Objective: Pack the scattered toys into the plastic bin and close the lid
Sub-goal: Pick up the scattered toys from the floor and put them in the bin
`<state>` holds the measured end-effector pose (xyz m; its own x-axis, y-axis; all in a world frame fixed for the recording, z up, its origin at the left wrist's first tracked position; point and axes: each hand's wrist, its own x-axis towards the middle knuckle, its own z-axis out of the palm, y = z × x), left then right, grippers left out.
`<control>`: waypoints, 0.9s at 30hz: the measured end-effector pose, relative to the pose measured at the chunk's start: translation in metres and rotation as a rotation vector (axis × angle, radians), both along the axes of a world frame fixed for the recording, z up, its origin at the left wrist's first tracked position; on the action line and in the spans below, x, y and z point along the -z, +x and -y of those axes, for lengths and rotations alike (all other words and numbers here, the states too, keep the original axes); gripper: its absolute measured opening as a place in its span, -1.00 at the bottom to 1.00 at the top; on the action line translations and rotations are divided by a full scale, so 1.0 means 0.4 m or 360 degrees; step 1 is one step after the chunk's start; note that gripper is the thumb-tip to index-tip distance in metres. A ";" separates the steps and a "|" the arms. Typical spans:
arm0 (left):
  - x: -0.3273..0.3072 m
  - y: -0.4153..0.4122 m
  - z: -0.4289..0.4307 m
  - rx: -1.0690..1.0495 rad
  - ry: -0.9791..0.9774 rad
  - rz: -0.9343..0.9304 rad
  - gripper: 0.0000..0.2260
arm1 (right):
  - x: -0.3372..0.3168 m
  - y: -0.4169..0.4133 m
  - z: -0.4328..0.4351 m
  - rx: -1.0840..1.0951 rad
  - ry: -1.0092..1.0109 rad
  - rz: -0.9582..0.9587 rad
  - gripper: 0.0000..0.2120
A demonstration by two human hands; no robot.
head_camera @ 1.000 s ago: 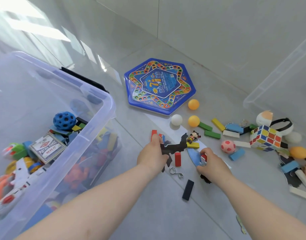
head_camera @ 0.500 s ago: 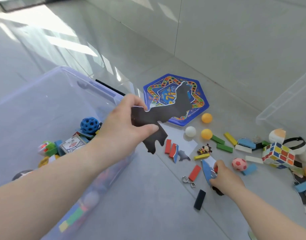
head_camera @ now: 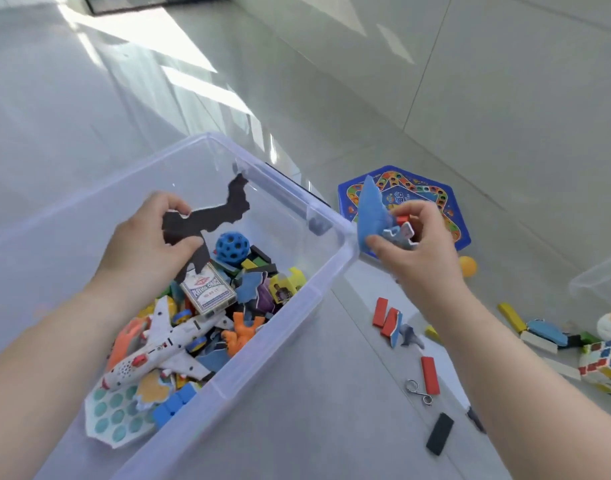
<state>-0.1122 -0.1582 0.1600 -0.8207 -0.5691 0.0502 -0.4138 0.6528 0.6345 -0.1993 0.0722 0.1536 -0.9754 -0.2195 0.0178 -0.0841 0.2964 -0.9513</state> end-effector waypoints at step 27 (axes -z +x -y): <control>-0.072 -0.015 -0.145 0.0698 0.0067 -0.0044 -0.83 | 0.199 0.041 -0.308 -0.0153 0.1279 0.0278 -0.68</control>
